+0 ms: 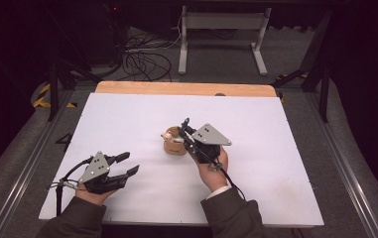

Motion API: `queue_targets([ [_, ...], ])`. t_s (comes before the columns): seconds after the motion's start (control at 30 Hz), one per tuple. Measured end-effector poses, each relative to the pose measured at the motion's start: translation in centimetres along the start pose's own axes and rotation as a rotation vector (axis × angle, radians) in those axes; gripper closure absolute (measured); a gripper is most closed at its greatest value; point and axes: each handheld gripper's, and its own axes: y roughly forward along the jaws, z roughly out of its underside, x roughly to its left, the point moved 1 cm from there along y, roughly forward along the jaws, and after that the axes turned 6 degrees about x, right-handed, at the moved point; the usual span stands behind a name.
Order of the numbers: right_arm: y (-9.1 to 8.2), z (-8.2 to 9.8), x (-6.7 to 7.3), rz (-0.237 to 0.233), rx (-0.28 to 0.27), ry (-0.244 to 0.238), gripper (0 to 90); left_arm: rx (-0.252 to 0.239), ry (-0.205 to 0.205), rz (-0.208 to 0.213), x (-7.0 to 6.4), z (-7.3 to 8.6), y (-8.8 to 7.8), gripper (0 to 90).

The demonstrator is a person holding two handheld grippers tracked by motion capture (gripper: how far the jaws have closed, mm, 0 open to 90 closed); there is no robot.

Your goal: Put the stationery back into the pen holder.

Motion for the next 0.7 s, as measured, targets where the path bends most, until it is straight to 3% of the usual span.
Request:
queue_targets([
  [0.7,3.5,0.5,-0.3,-0.015,0.048,0.012,79.6,-0.017,-0.030,-0.010,0.6,0.1,-0.3,29.3],
])
